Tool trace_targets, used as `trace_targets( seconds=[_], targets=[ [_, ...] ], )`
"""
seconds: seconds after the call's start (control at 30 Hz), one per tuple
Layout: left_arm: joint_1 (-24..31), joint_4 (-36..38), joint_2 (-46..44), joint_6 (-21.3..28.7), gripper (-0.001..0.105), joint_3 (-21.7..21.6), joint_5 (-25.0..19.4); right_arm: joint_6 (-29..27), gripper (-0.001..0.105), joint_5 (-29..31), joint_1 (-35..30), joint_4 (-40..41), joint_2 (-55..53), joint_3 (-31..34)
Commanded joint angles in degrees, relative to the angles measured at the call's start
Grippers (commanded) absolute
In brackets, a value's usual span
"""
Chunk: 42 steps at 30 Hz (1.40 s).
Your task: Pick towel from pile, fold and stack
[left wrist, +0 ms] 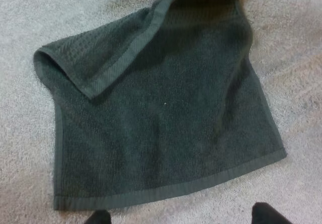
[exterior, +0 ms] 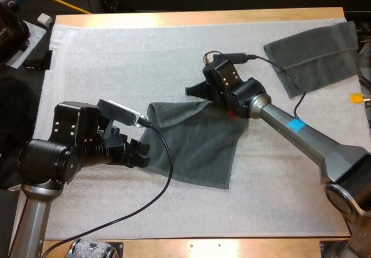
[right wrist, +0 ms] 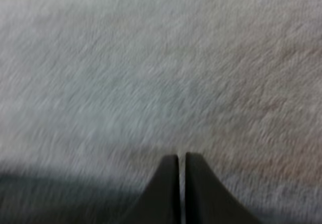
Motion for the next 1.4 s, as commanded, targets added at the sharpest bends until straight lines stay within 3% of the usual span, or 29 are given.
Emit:
trace_targets(
  seconds=[0.0, 0.33, 0.57, 1.37],
  targets=[
    [-0.2, -0.4, 0.1, 0.0, 0.055, -0.2, 0.3, -3.1, 0.0, -4.5, 1.2, 5.6, -3.9, -1.1],
    [-0.4, -0.6, 0.4, 0.1, 0.055, -0.3, 0.4, -5.6, 0.0, -12.6, 7.0, 14.6, -6.0, -1.3],
    [-0.3, -0.4, 0.4, -0.1, 0.055, -0.3, 0.2, -4.8, 0.0, -13.1, 9.4, 13.5, -2.5, -1.3],
    [-0.1, 0.4, 0.0, -0.5, 0.056, -0.1, 0.1, -1.9, 0.0, -12.4, 8.2, 12.2, 8.6, -5.0]
  ],
)
